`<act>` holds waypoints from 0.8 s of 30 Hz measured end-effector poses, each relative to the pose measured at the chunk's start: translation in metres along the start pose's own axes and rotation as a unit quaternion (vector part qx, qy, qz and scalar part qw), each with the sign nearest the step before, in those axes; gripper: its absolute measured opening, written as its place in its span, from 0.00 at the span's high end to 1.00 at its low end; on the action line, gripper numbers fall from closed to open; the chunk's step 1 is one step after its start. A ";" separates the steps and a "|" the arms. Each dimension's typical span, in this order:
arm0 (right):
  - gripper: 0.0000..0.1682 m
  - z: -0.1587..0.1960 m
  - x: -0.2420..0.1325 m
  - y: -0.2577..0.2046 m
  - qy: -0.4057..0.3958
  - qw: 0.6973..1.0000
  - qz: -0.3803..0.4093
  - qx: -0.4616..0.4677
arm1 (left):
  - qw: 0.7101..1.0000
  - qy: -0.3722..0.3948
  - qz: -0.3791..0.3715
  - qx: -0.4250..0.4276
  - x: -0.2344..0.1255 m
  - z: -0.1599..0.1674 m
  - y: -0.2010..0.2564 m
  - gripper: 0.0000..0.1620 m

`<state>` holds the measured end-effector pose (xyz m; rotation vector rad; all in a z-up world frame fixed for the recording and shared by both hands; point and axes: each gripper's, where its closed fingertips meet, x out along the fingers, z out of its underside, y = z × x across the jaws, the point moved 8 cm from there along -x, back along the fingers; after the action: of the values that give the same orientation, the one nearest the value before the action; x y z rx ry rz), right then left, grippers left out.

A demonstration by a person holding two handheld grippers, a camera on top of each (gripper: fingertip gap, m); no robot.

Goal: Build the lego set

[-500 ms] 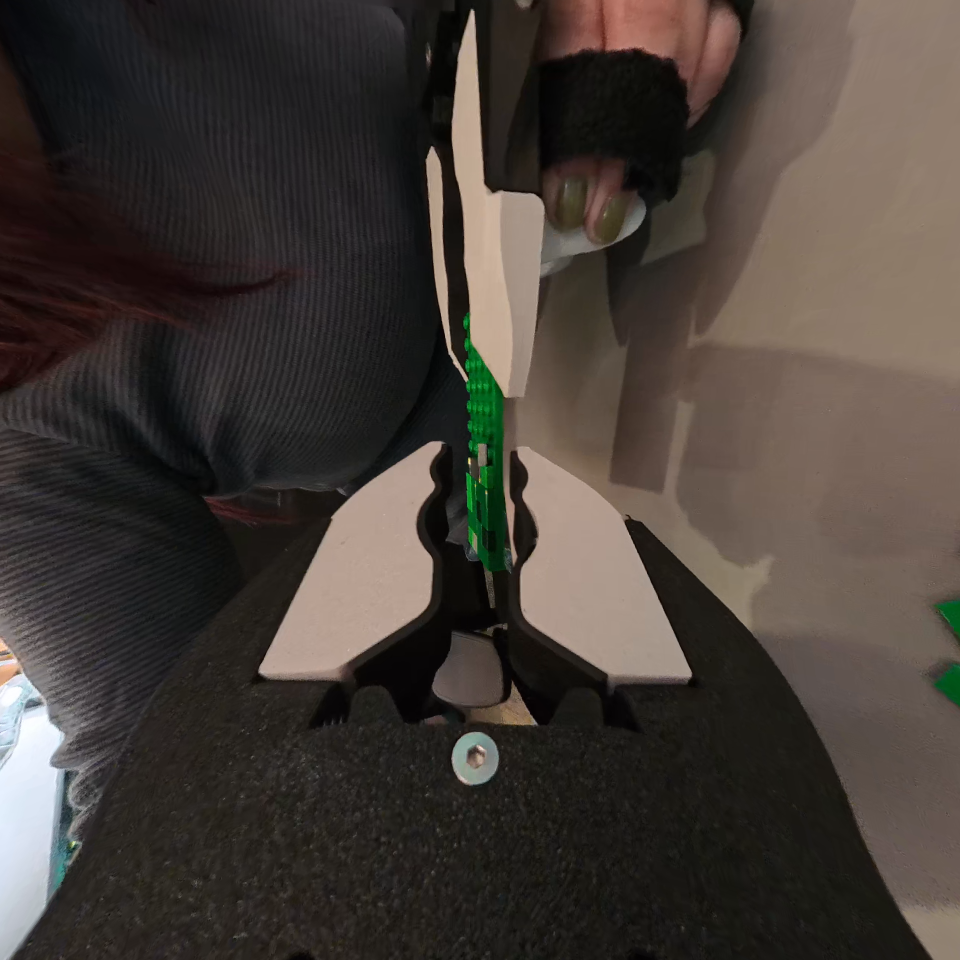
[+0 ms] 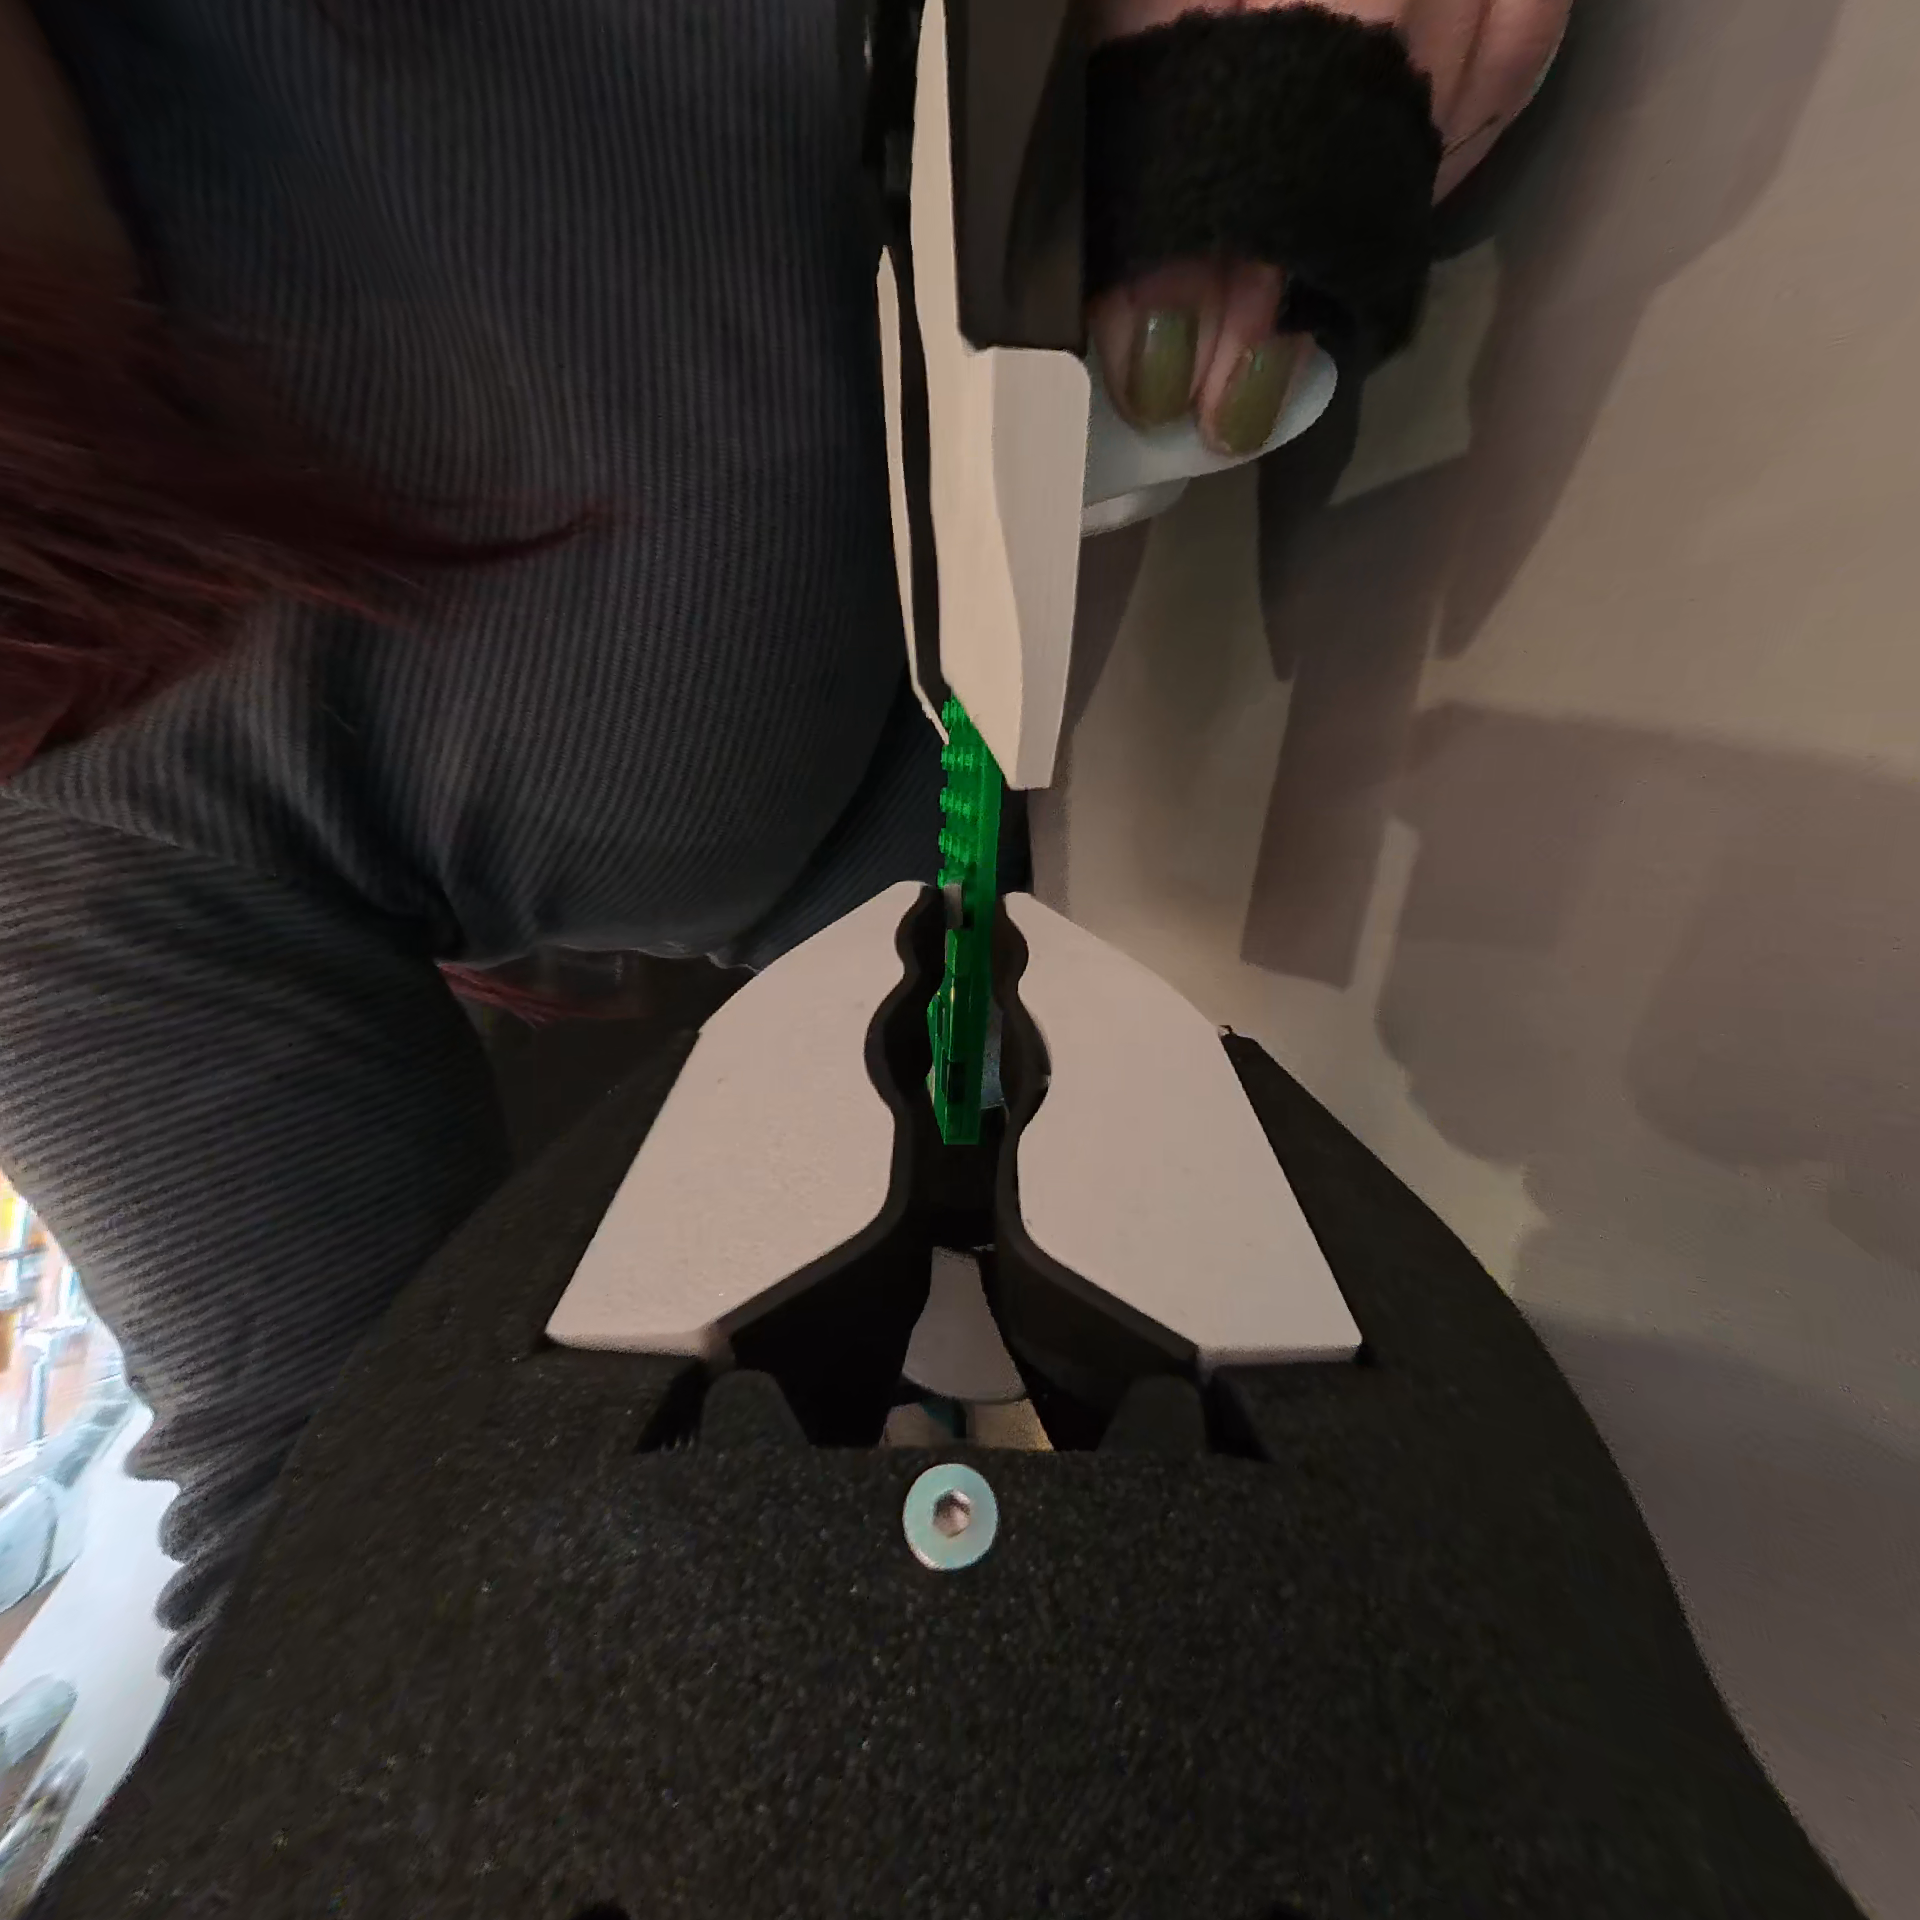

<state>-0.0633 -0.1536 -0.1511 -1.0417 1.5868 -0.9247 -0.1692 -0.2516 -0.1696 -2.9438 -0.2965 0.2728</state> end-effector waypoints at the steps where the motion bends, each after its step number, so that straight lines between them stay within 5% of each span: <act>1: 0.95 0.001 0.000 0.001 -0.001 1.000 -0.007 0.003 | 1.000 -0.002 0.000 0.003 0.001 0.000 0.001 0.78; 12: 0.96 0.005 0.000 0.012 0.014 0.998 -0.044 0.033 | 0.999 -0.029 -0.018 0.043 0.003 0.002 0.004 0.78; 24: 0.96 0.009 0.001 0.007 0.028 0.999 0.026 -0.033 | 0.997 -0.038 -0.024 0.067 0.006 0.003 0.007 0.78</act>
<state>-0.0560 -0.1532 -0.1599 -1.0219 1.6930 -0.8784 -0.1628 -0.2563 -0.1746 -2.7942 -0.3446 0.3836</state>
